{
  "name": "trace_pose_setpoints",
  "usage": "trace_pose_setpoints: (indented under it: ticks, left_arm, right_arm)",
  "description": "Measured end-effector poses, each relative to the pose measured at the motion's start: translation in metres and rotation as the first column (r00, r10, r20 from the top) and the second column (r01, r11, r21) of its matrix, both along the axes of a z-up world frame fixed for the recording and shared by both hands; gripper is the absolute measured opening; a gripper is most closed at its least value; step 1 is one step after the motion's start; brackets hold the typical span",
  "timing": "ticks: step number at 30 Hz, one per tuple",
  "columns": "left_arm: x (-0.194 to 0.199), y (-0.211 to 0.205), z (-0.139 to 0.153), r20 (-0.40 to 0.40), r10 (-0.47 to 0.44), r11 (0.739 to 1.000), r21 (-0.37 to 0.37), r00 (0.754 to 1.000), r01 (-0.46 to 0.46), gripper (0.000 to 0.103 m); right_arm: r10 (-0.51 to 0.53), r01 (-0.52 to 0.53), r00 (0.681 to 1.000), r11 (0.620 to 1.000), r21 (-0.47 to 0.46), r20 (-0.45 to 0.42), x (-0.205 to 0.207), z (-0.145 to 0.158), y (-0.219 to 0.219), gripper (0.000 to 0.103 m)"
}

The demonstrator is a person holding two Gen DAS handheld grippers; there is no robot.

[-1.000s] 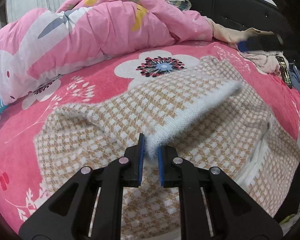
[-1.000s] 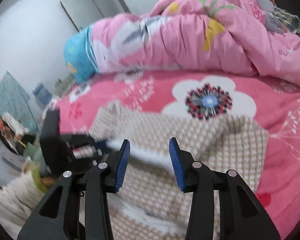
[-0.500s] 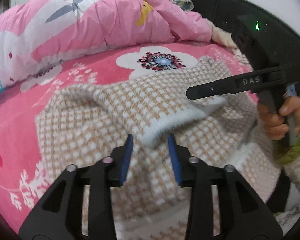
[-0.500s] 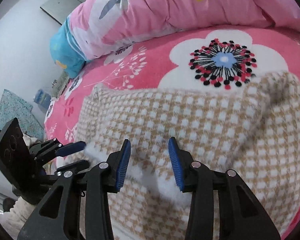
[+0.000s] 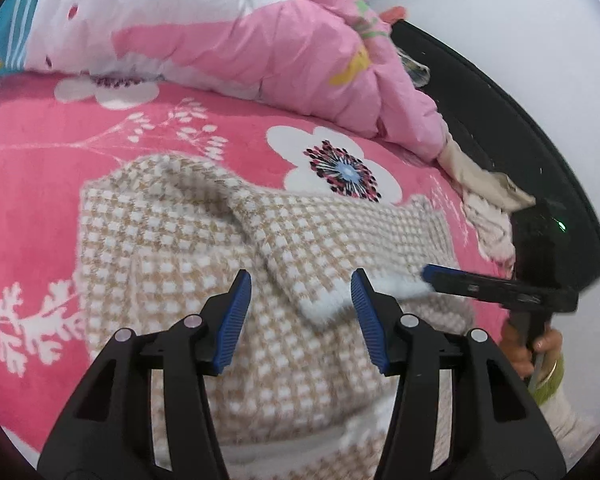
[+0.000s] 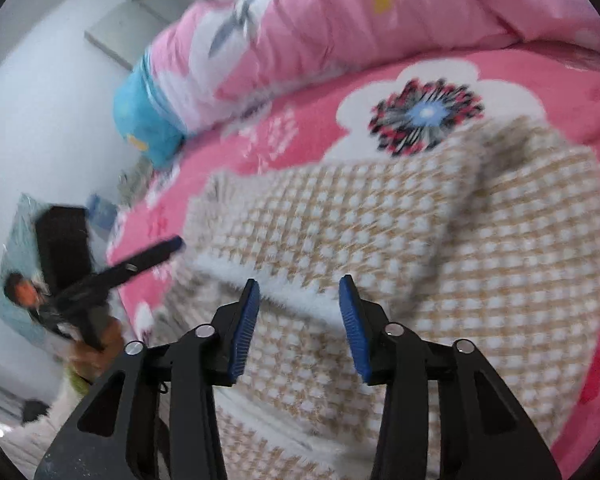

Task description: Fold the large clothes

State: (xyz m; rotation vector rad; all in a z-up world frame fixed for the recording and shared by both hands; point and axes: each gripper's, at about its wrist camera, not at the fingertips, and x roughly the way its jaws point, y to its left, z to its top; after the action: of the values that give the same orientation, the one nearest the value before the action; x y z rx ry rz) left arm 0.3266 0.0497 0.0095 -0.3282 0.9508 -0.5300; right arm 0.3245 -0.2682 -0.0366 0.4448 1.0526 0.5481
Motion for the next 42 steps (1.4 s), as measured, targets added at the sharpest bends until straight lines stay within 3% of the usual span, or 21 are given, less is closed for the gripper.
trace_pose_setpoints:
  ticks: [3, 6, 8, 11, 12, 15, 16, 17, 20, 23, 25, 27, 28, 29, 30, 32, 35, 39, 42]
  left_arm:
    - [0.02, -0.003, -0.008, -0.061, 0.011, 0.998, -0.056, 0.998, -0.014, 0.05]
    - [0.04, -0.008, -0.025, -0.163, 0.012, 0.994, -0.106, 0.987, -0.03, 0.05]
    - [0.049, -0.009, -0.037, -0.227, 0.011, 0.988, -0.145, 0.974, -0.045, 0.05]
    - [0.051, -0.012, -0.048, -0.261, 0.007, 0.981, -0.184, 0.965, -0.056, 0.049]
    - [0.049, -0.013, -0.049, -0.253, 0.003, 0.982, -0.184, 0.967, -0.051, 0.048]
    - [0.044, -0.017, -0.05, -0.222, -0.001, 0.985, -0.169, 0.975, -0.037, 0.044]
    - [0.043, -0.018, -0.051, -0.215, 0.001, 0.987, -0.159, 0.977, -0.036, 0.042]
    - [0.043, -0.019, -0.051, -0.21, 0.007, 0.989, -0.143, 0.978, -0.038, 0.031]
    - [0.041, -0.017, -0.047, -0.179, 0.02, 0.993, -0.111, 0.984, -0.041, 0.011]
    - [0.031, -0.009, -0.023, -0.071, -0.002, 0.995, -0.098, 0.997, -0.005, 0.01]
    - [0.025, -0.012, -0.013, -0.017, -0.02, 0.999, -0.025, 1.0, 0.019, 0.01]
    - [0.024, -0.021, -0.017, -0.003, -0.033, 0.997, 0.075, 0.999, 0.033, 0.014]
    - [0.024, -0.028, -0.024, -0.002, -0.036, 0.986, 0.163, 0.999, 0.035, 0.015]
    - [0.025, -0.034, -0.03, 0.0, -0.035, 0.972, 0.233, 0.999, 0.034, 0.017]
    - [0.023, -0.034, -0.03, 0.011, -0.035, 0.967, 0.254, 0.999, 0.031, 0.019]
    - [0.018, -0.032, -0.023, 0.064, -0.026, 0.96, 0.281, 0.998, 0.007, 0.023]
    - [0.013, -0.026, -0.004, 0.151, -0.009, 0.946, 0.322, 0.989, -0.041, 0.024]
    - [0.016, -0.028, 0.02, 0.215, -0.029, 0.956, 0.292, 0.976, -0.036, 0.025]
    - [0.03, -0.049, 0.026, 0.201, -0.066, 0.963, 0.27, 0.977, 0.01, 0.027]
  right_arm:
    - [-0.098, 0.098, 0.995, 0.995, 0.026, -0.018, 0.008, 0.002, -0.027, 0.051]
    - [-0.164, 0.172, 0.98, 0.983, 0.058, -0.111, 0.026, -0.013, -0.046, 0.051]
    - [-0.164, 0.176, 0.975, 0.982, 0.066, -0.153, 0.034, -0.023, -0.047, 0.051]
    - [-0.142, 0.164, 0.969, 0.982, 0.097, -0.2, 0.037, -0.036, -0.041, 0.051]
    - [-0.131, 0.154, 0.971, 0.982, 0.107, -0.202, 0.036, -0.038, -0.038, 0.051]
    - [-0.098, 0.117, 0.977, 0.988, 0.097, -0.19, 0.033, -0.039, -0.024, 0.038]
    - [-0.094, 0.109, 0.979, 0.991, 0.075, -0.183, 0.031, -0.04, -0.02, 0.027]
    - [-0.093, 0.105, 0.98, 0.993, 0.061, -0.173, 0.031, -0.039, -0.017, 0.018]
    - [-0.105, 0.109, 0.99, 0.993, 0.044, -0.099, 0.024, -0.018, -0.016, 0.011]
    - [-0.076, 0.076, 0.997, 0.995, 0.064, -0.003, 0.012, 0.014, -0.021, 0.01]
    - [-0.066, 0.066, 0.998, 0.997, 0.048, 0.001, 0.009, 0.013, -0.02, 0.01]
    - [-0.053, 0.051, 0.998, 0.998, -0.032, -0.039, 0.01, -0.007, -0.014, 0.01]
    - [-0.037, 0.026, 0.994, 0.994, -0.102, -0.099, 0.015, -0.031, -0.008, 0.012]
    - [-0.042, 0.029, 0.992, 0.994, -0.107, -0.121, 0.016, -0.041, -0.008, 0.013]
    - [-0.055, 0.045, 0.99, 0.996, -0.078, -0.127, 0.015, -0.046, -0.012, 0.013]
    - [-0.069, 0.062, 0.992, 0.996, -0.061, -0.105, 0.013, -0.037, -0.019, 0.02]
    - [-0.113, 0.108, 0.993, 0.98, -0.169, -0.023, 0.009, -0.014, -0.027, 0.04]
    - [-0.143, 0.176, 0.981, 0.942, -0.284, 0.133, 0.005, 0.028, -0.026, 0.041]
    - [-0.102, 0.176, 0.972, 0.915, -0.362, 0.214, 0.019, 0.046, -0.007, 0.041]
